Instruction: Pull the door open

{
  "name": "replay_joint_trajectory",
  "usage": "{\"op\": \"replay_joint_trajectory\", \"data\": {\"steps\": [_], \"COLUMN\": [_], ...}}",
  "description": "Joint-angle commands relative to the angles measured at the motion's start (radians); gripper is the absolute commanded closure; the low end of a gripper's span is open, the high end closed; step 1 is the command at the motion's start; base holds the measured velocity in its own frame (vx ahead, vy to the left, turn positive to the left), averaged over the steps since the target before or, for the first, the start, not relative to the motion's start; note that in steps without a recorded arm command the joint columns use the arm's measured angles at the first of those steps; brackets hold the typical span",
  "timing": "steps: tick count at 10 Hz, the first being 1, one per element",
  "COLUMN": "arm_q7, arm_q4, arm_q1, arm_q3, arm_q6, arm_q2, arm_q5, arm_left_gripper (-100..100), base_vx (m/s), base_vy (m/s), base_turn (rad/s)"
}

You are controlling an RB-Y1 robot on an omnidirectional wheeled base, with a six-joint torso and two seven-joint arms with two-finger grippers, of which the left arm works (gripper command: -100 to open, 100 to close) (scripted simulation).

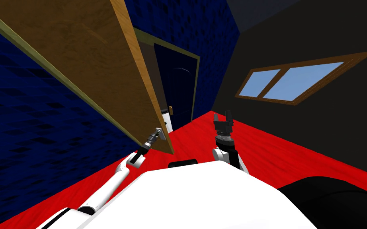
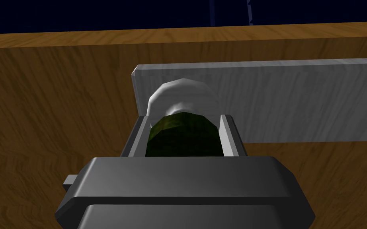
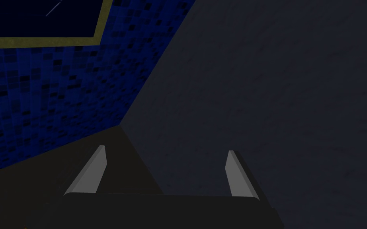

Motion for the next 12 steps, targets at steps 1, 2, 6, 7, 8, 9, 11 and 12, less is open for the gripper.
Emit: {"op": "replay_joint_trajectory", "data": {"steps": [1,2,6,7,8,9,11,12], "arm_q7": [0.019,0.029,0.042,0.049,0.053,0.061,0.074,0.077], "arm_q4": [-0.003,-0.005,0.003,0.008,0.011,0.016,0.024,0.027], "arm_q1": [0.015,0.023,0.028,0.03,0.032,0.034,0.038,0.039], "arm_q3": [-0.01,-0.019,-0.032,-0.038,-0.041,-0.047,-0.056,-0.059], "arm_q6": [-0.034,-0.052,-0.078,-0.095,-0.104,-0.124,-0.154,-0.163], "arm_q2": [0.031,0.047,0.065,0.075,0.08,0.09,0.106,0.111], "arm_q5": [0.002,0.003,0.0,-0.002,-0.002,-0.004,-0.006,-0.006], "arm_left_gripper": [100,100,100,100,100,100,100,100], "base_vx": [-0.183,-0.202,-0.131,-0.143,-0.143,-0.169,-0.156,-0.143], "base_vy": [0.096,0.092,0.097,0.143,0.124,0.151,0.123,0.127], "base_turn": [-0.087,-0.075,-0.072,-0.149,-0.116,-0.133,-0.13,-0.111]}}
